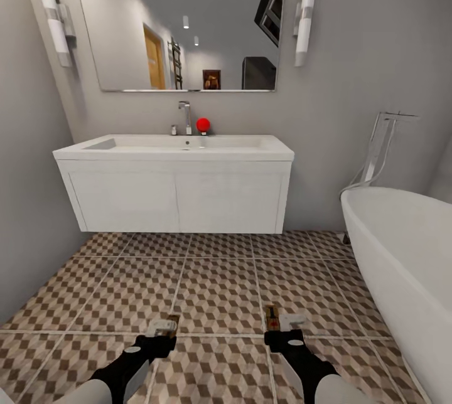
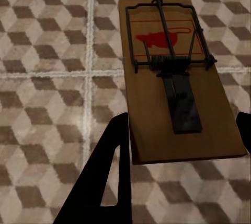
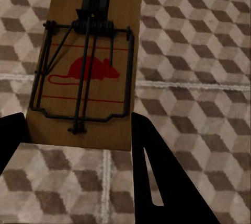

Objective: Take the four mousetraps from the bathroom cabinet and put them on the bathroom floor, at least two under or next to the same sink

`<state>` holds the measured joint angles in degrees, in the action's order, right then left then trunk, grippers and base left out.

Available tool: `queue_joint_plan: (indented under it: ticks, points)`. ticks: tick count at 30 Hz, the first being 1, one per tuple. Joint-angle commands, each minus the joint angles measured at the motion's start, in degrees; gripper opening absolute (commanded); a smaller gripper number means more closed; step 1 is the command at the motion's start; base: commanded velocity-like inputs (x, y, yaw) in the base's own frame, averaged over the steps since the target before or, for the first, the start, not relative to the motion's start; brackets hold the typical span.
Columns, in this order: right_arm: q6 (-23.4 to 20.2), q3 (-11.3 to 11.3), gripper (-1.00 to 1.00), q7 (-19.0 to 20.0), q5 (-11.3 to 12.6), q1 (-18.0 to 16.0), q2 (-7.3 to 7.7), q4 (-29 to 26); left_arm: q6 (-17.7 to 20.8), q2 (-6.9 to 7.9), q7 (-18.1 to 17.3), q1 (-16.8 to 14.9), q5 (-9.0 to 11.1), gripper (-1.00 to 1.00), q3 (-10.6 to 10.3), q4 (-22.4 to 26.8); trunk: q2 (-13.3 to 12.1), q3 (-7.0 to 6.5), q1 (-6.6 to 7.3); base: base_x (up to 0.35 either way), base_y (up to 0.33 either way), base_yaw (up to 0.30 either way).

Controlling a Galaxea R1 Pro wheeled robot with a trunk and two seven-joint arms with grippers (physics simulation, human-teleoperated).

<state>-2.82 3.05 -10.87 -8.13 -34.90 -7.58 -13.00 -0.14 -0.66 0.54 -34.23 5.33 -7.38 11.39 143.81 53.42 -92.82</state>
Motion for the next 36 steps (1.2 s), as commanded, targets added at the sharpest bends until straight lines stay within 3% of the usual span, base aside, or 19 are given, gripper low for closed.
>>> queue_joint_plan:
  ticks: [1,6,11,14,15,17,18,36]
  points:
    - [-0.22,0.38,-1.0,0.03,-0.96,-0.07,-0.42,-0.02,-0.37,0.43,0.17,-0.03,0.46,-1.0,-0.49,-0.2,0.02,0.06,0.01,0.0,0.0,0.0]
    - [0.03,0.38,-1.0,-0.02,-1.82,-0.15,-1.0,0.11,-1.63,1.19,0.17,-0.04,0.35,-1.0,-0.45,0.18,0.02,0.06,0.01,0.0,0.0,0.0]
    - [0.15,0.43,-1.0,-0.03,-1.98,-0.16,-1.12,0.12,-3.96,0.58,0.22,-0.05,-0.23,-1.0,-0.52,1.4,0.02,0.06,0.01,0.0,0.0,0.0]
    - [0.11,0.46,-1.0,-0.03,-2.15,-0.17,-1.11,0.07,-4.43,-0.28,1.0,-0.05,-0.6,-1.0,-0.32,3.05,0.02,0.06,0.01,0.0,0.0,0.0]
    - [0.1,0.46,-1.0,-0.03,-2.15,-0.17,-1.0,-0.36,-4.61,-1.89,1.17,-0.05,-0.63,-1.0,-0.15,3.63,0.02,0.06,0.01,0.0,0.0,0.0]
    - [0.09,0.46,-1.0,-0.03,-2.15,-0.17,-0.97,-0.55,-4.55,-2.76,1.65,-0.05,-0.61,-1.0,-0.08,3.64,0.02,0.06,0.01,0.0,0.0,0.0]
    - [0.09,0.46,-1.0,-0.03,-2.15,-0.17,-0.92,-0.82,-4.65,-3.8,4.56,-0.05,-0.35,-1.0,-0.03,3.64,0.02,0.06,0.01,0.0,0.0,0.0]
    - [0.09,0.46,-1.0,-0.03,-2.15,-0.17,-0.86,-1.41,-5.04,-3.81,5.44,-0.05,-0.22,-1.0,-0.1,3.64,0.24,3.6,-0.4,0.0,0.0,0.0]
